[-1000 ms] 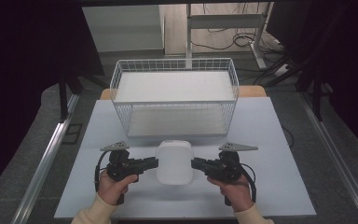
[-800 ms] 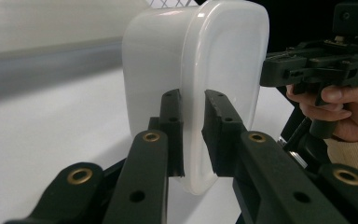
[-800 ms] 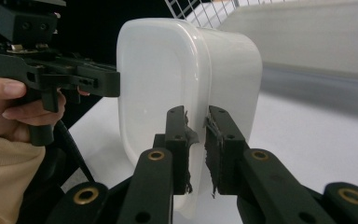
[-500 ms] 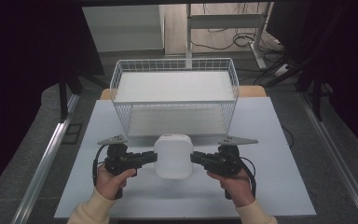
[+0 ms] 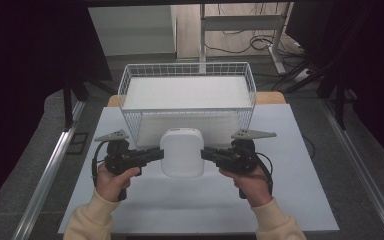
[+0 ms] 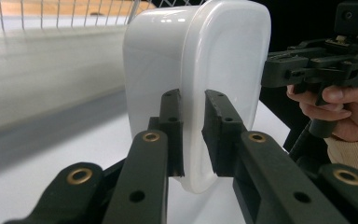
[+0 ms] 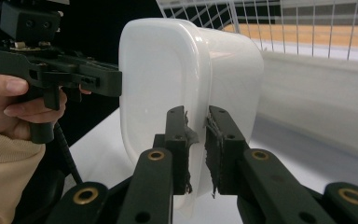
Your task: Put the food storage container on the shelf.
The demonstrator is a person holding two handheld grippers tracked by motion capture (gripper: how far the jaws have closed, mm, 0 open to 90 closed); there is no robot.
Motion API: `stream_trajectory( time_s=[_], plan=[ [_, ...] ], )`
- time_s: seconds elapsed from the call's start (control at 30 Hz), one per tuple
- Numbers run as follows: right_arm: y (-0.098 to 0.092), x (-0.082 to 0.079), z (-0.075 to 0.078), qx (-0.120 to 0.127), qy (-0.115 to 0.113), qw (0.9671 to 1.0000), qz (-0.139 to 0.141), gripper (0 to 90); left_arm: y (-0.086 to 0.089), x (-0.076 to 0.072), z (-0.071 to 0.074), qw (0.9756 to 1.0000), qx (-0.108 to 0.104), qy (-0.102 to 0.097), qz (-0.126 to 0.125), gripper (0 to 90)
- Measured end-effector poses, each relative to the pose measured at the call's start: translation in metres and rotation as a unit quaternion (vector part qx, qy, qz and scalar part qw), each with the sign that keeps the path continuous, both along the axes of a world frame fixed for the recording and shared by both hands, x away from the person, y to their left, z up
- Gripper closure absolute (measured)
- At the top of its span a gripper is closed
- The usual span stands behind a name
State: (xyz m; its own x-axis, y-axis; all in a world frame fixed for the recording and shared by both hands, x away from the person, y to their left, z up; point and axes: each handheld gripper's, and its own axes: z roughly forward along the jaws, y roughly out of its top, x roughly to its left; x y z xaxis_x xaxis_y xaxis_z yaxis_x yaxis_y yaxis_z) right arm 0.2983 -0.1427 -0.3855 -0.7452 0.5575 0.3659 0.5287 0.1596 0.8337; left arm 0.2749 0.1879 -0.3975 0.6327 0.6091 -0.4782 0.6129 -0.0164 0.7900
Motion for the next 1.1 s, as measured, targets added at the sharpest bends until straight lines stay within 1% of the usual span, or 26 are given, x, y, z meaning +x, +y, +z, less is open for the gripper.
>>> stream_trajectory(
  time_s=[0.13, 0.17, 0.2, 0.23, 0.33, 0.5, 0.53, 0.57, 0.6, 0.63, 0.67, 0.73, 0.77, 0.8, 0.87, 0.9, 1.0, 1.03, 1.07, 1.1],
  plan=[
    [0.002, 0.003, 0.012, 0.004, -0.010, 0.9999, 0.004, 79.3, 0.003, 0.003, 0.012, 1.0000, -0.002, -0.007, 0.002, 78.5],
    [0.002, 0.003, 0.012, 0.004, -0.010, 0.9999, 0.004, 79.3, 0.003, 0.003, 0.012, 1.0000, -0.002, -0.007, 0.002, 78.5],
    [0.003, 0.006, 0.019, 0.003, -0.015, 0.9999, 0.004, 79.3, 0.003, 0.006, 0.017, 0.9999, 0.000, -0.011, 0.001, 78.5],
    [0.003, 0.006, 0.019, 0.003, -0.015, 0.9999, 0.004, 79.3, 0.003, 0.006, 0.017, 0.9999, 0.000, -0.011, 0.001, 78.5],
    [0.004, 0.011, 0.028, 0.001, -0.020, 0.9998, 0.005, 79.3, 0.004, 0.014, 0.028, 0.9998, 0.009, -0.018, 0.000, 78.5],
    [0.003, 0.020, 0.040, 0.008, -0.020, 0.9997, 0.007, 79.4, 0.003, 0.024, 0.043, 0.9996, 0.011, -0.025, -0.004, 78.5],
    [0.003, 0.020, 0.040, 0.008, -0.020, 0.9997, 0.007, 79.4, 0.003, 0.024, 0.043, 0.9996, 0.011, -0.025, -0.004, 78.6],
    [0.002, 0.024, 0.046, 0.012, -0.021, 0.9997, 0.007, 79.4, 0.003, 0.028, 0.049, 0.9996, 0.011, -0.027, -0.005, 78.5],
    [0.002, 0.024, 0.046, 0.012, -0.021, 0.9997, 0.007, 79.4, 0.003, 0.028, 0.049, 0.9996, 0.011, -0.027, -0.005, 78.5],
    [0.001, 0.025, 0.048, 0.012, -0.023, 0.9997, 0.007, 79.4, 0.002, 0.031, 0.053, 0.9995, 0.012, -0.028, -0.005, 78.5],
    [0.001, 0.029, 0.055, 0.012, -0.030, 0.9995, 0.005, 79.3, 0.001, 0.034, 0.058, 0.9994, 0.014, -0.030, -0.005, 78.5],
    [0.000, 0.031, 0.060, 0.011, -0.029, 0.9995, 0.003, 79.4, 0.001, 0.036, 0.061, 0.9994, 0.015, -0.031, -0.005, 78.4],
    [0.000, 0.031, 0.060, 0.011, -0.029, 0.9995, 0.003, 79.4, 0.000, 0.039, 0.064, 0.9993, 0.017, -0.033, -0.005, 78.4],
    [0.000, 0.035, 0.065, 0.010, -0.033, 0.9994, 0.004, 79.4, 0.000, 0.042, 0.069, 0.9992, 0.020, -0.035, -0.005, 78.4],
    [-0.001, 0.039, 0.069, 0.011, -0.033, 0.9994, 0.004, 79.6, -0.001, 0.045, 0.074, 0.9990, 0.023, -0.037, -0.004, 78.4],
    [-0.001, 0.039, 0.069, 0.011, -0.033, 0.9994, 0.004, 79.6, -0.001, 0.045, 0.074, 0.9990, 0.023, -0.037, -0.004, 78.4],
    [-0.001, 0.046, 0.076, 0.016, -0.031, 0.9994, 0.003, 79.7, -0.002, 0.051, 0.084, 0.9987, 0.028, -0.042, -0.001, 78.4],
    [-0.001, 0.050, 0.080, 0.019, -0.032, 0.9993, 0.004, 79.8, -0.002, 0.053, 0.087, 0.9986, 0.030, -0.045, -0.002, 78.4],
    [-0.001, 0.050, 0.080, 0.019, -0.032, 0.9993, 0.004, 79.8, -0.002, 0.056, 0.090, 0.9984, 0.032, -0.047, -0.003, 78.4],
    [-0.002, 0.054, 0.085, 0.022, -0.035, 0.9991, 0.004, 79.8, -0.003, 0.060, 0.095, 0.9981, 0.037, -0.050, -0.003, 78.4]
  ],
)
